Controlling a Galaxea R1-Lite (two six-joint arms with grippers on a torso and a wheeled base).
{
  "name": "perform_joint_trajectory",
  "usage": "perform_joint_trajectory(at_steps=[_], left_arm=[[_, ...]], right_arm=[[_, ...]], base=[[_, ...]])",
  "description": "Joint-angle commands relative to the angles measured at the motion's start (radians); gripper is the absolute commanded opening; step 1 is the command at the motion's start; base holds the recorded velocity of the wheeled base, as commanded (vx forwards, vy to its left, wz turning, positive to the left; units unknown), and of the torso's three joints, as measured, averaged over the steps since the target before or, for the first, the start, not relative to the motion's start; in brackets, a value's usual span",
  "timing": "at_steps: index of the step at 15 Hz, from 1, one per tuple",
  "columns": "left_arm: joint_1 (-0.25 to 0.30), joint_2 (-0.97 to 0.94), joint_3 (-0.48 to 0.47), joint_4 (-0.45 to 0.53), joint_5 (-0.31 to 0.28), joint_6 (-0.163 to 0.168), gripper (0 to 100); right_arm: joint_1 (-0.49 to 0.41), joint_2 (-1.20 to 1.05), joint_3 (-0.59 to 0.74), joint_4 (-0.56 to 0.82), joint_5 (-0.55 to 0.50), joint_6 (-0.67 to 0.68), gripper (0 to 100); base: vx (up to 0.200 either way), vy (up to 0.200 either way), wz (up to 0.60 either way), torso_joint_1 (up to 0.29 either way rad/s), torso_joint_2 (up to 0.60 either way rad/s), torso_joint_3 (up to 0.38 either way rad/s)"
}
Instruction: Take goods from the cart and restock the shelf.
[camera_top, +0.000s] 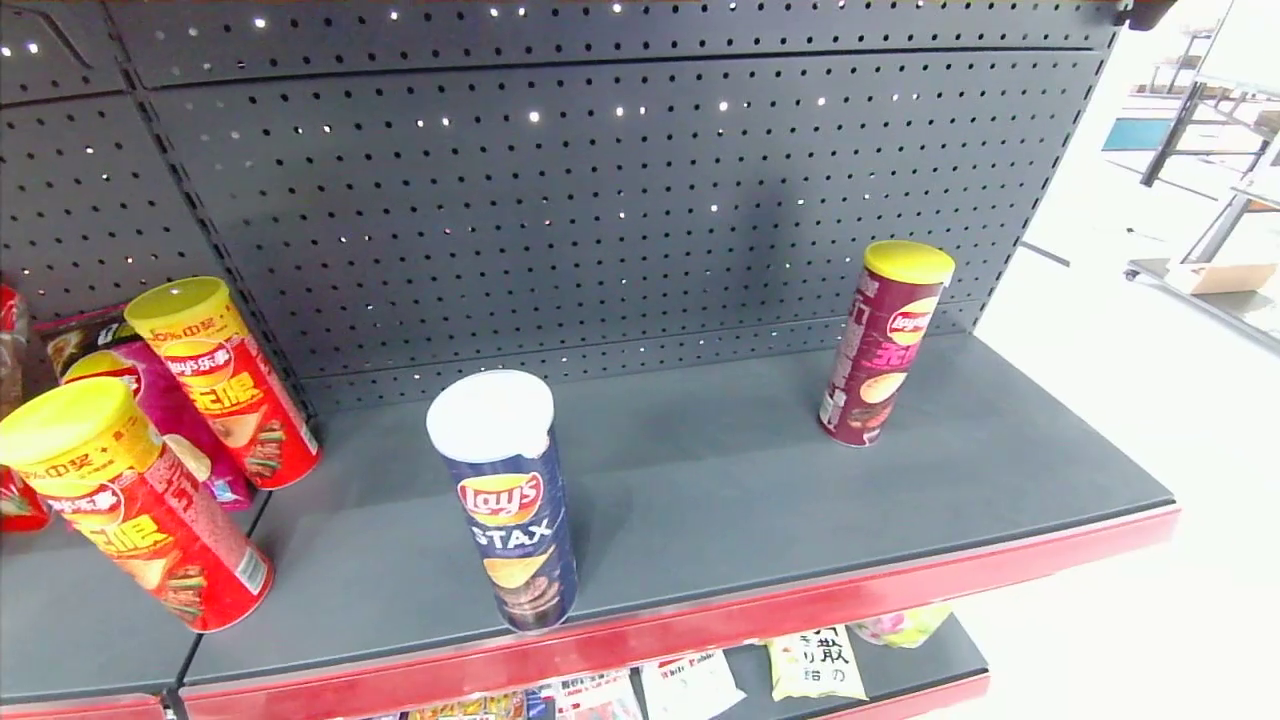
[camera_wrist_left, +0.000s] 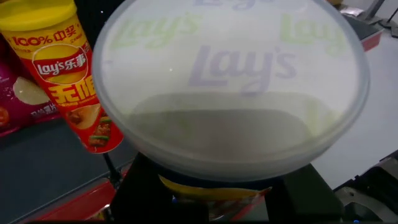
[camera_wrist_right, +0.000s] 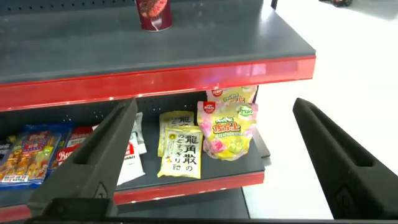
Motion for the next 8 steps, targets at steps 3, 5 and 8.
perform_joint_trajectory(at_steps=[3, 5, 8], left_arm=[[0.0, 0.043, -0.003, -0.004, 0.001, -0.002, 0], [-0.002, 0.112, -0.009, -0.018, 0.002, -0.001, 0], [0.0, 0.286, -0.004, -0.139, -0.024, -0.001, 0]], right_arm=[[0.001, 0.001, 0.0, 0.0, 0.0, 0.002, 100], [-0.001, 0.001, 0.0, 0.0, -0.001, 0.003, 100], [-0.001, 0.001, 0.0, -0.001, -0.004, 0.005, 100]], base=[[0.0, 0.0, 0.0, 0.0, 0.0, 0.0], [0.0, 0.0, 0.0, 0.0, 0.0, 0.0], [0.0, 0.0, 0.0, 0.0, 0.0, 0.0]])
